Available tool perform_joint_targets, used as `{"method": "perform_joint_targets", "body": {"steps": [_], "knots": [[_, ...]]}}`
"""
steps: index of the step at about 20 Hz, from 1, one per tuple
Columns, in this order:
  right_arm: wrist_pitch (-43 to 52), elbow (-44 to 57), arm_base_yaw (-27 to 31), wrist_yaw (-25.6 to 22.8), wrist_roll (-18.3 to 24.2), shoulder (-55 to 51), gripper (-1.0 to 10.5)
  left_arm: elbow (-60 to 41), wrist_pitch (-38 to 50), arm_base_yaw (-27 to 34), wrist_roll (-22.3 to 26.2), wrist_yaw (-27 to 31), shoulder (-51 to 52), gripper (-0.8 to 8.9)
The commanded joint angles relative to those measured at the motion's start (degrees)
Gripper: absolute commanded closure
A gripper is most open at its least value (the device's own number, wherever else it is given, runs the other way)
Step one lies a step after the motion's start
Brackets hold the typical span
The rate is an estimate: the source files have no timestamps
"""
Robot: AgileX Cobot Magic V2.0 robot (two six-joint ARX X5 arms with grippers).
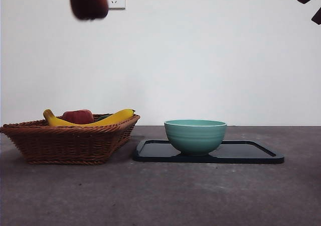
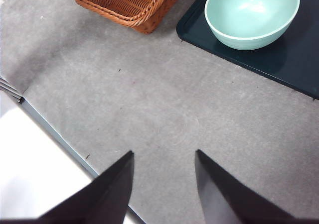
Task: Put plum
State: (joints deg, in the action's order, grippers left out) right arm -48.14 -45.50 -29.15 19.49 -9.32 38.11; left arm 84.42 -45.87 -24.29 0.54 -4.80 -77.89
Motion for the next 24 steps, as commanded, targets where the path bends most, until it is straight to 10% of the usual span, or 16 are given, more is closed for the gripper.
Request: {"method": "perform_joint_targets", "body": {"steps": [1,12,24], "knots": [[0.6,-0.6,-0.3,0.0,-0.6,0.3,7.5,-8.2,6.0,1.2,0.6,0.0,0.9,6.09],[0.5,-0.6,-0.3,0.0,-0.8,0.3,7.5,-32.7,34.4,4.1,2.3,0.0,-2.6,6.1],[0.6,-0.6,-0.3,0.0,-0.8,0.3,7.5,-32.9,41.2,4.2,2.3,0.0,-13.4,5.91]]}}
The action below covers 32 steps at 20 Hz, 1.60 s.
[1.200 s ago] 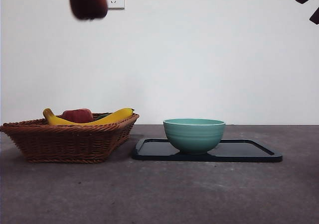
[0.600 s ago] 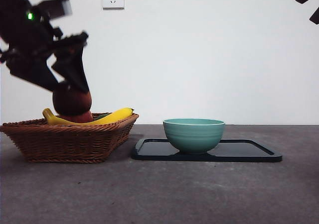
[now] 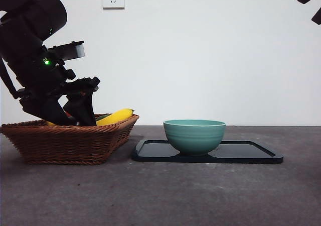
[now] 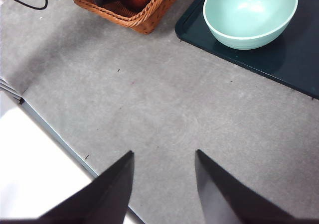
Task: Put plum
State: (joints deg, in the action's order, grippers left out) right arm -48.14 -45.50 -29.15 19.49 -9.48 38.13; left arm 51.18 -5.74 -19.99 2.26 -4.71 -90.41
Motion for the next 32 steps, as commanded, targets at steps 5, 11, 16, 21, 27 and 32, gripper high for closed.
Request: {"method": "perform_joint_targets", "body": {"steps": [5,11,16,21,27,32], "knots": [[0.6,-0.6,-0.3,0.0,-0.6,0.3,7.5,0.4,0.9,-0.1,0.5,-0.1,-0.9,3.95],[0.5,-0.6,-0.3,0.0,-0.9,0.3,7.5,1.0,1.0,-0.1,-0.4,-0.1,1.3,3.98],[0.6,-0.6,-0.3,0.0,-0.8,0.3,7.5,2.7,-2.5,-0.3,-0.4,-0.2,9.3,3.99],[1.0,-0.6,-0.3,-0.1,-1.0,0.3,7.5,2.7,-11.1,-0.7,-0.5,-10.6,21.0,4.01],[3.2,-0.6,-0.3,-0.4,-2.3,0.4,7.5,2.7,-25.0,-0.8,-1.4,-21.9,32.9,4.04],[3.1,-0.6,-0.3,-0.4,-4.1,0.4,7.5,2.7,-34.7,-0.8,-1.1,-33.3,38.2,4.08]]}}
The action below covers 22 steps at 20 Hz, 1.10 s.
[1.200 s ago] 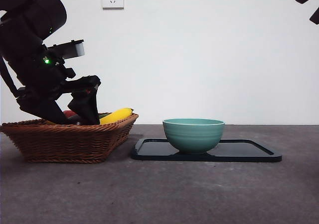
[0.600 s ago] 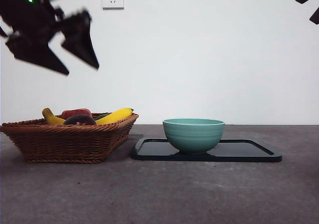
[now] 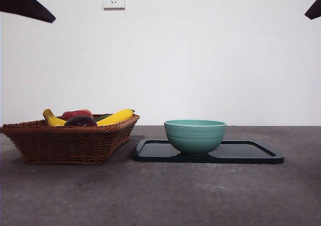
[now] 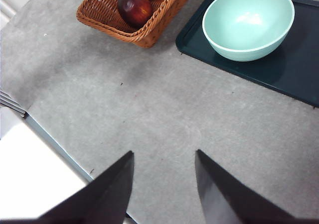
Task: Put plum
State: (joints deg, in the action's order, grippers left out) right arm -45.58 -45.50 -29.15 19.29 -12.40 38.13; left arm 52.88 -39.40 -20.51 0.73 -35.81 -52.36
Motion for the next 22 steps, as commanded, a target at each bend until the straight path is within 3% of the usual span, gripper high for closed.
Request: {"method": "perform_joint_targets", "body": {"steps": [1,7,13,17,22], "knots": [[0.6,-0.6,-0.3,-0.2,-1.6,0.3,7.5,1.0,-2.0,-0.3,0.8,-2.5,0.5,4.08],[0.6,-0.6,-0.3,-0.2,-3.4,0.4,7.5,1.0,-3.0,-0.2,1.7,-2.5,0.7,4.08],[5.8,-1.5,0.5,-5.9,-9.8,5.3,7.2,1.0,-3.0,-0.2,1.7,-2.5,0.7,4.08],[10.0,-5.6,4.0,-5.8,-9.1,16.6,7.1,1.0,-3.0,-0.2,1.7,-2.5,0.7,4.08],[10.4,-15.5,8.9,-5.8,-4.9,33.2,7.1,1.0,-3.0,-0.2,1.8,-2.5,0.7,4.08]]}}
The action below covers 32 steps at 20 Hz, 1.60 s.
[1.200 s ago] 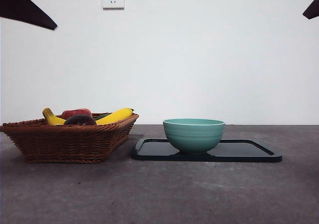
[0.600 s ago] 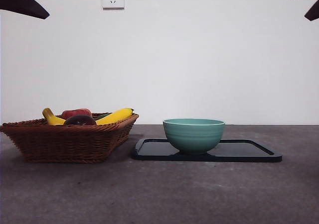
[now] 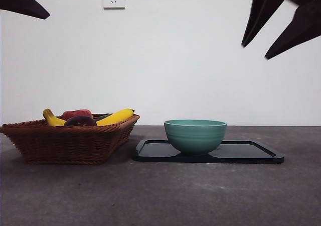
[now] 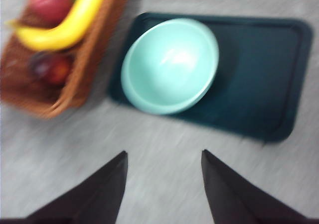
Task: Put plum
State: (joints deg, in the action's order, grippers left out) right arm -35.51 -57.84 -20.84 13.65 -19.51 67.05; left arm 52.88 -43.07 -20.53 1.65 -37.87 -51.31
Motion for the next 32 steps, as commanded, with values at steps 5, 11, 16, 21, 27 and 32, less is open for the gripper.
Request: {"method": "perform_joint_targets", "body": {"steps": [5,11,16,21,27,32], "knots": [[0.4,-12.3,2.3,-0.2,4.3,18.6,7.1,1.0,0.6,-0.2,0.9,-0.4,-0.3,4.08],[3.1,-16.1,2.2,-0.2,5.4,30.1,7.1,1.0,0.7,-0.2,0.9,-0.4,-0.3,4.08],[6.5,-16.1,2.2,-0.2,5.6,35.9,7.1,1.0,0.7,-0.2,0.9,-0.4,-0.3,4.08],[9.5,-16.1,2.1,-0.2,5.6,38.2,8.2,1.0,0.6,-0.2,0.9,-0.4,-0.3,4.08],[10.2,-16.1,2.1,-0.2,5.6,38.3,9.4,1.0,0.6,-0.2,0.9,-0.4,-0.3,4.08],[11.7,-16.2,2.1,-0.7,5.2,37.9,9.4,1.0,0.6,-0.2,0.9,-0.4,-0.3,4.08]]}}
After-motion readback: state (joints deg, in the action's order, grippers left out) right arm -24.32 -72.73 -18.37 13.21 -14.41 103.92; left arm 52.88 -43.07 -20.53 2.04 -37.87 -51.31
